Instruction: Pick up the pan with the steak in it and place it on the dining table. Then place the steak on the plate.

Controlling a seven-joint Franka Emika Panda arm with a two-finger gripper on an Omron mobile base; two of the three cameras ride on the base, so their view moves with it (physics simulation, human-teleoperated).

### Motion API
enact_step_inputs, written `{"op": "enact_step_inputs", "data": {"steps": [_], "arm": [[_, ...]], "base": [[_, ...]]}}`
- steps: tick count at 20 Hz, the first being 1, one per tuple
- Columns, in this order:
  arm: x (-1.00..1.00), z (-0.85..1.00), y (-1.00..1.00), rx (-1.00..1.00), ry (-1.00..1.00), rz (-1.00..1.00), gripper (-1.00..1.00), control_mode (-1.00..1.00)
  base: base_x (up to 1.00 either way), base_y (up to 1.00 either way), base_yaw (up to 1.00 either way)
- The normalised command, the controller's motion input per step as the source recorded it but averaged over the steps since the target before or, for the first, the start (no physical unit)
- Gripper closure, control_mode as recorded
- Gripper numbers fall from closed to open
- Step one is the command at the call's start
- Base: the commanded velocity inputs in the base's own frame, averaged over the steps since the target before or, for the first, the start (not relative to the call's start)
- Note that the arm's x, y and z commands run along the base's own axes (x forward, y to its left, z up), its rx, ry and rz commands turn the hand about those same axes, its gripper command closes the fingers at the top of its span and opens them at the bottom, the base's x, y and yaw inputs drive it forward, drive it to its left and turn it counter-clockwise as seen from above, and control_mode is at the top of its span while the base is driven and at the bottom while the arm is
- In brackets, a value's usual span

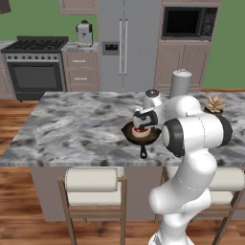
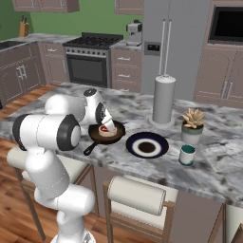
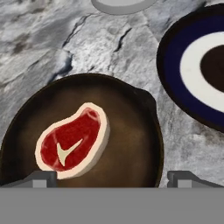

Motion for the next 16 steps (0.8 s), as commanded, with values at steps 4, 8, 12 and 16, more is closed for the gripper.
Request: {"op": "enact_step_inputs", "data": {"steps": [4, 8, 12, 16], "arm": [[0.01, -0.11, -0.12, 0.05, 0.01, -0.01, -1.0, -1.0], [0.12, -0.1, -0.04, 0.08, 0.03, -0.01, -1.0, -1.0], [0.18, -0.16, -0.19, 0.16, 0.07, -0.02, -1.0, -1.0], [0.04, -0.03, -0.07, 0.09, 0.03, -0.02, -1.0, -1.0]], "base": [[0.0, 0.0, 0.0], [0.0, 0.0, 0.0], [0.0, 0.0, 0.0], [0.0, 0.0, 0.0]]}}
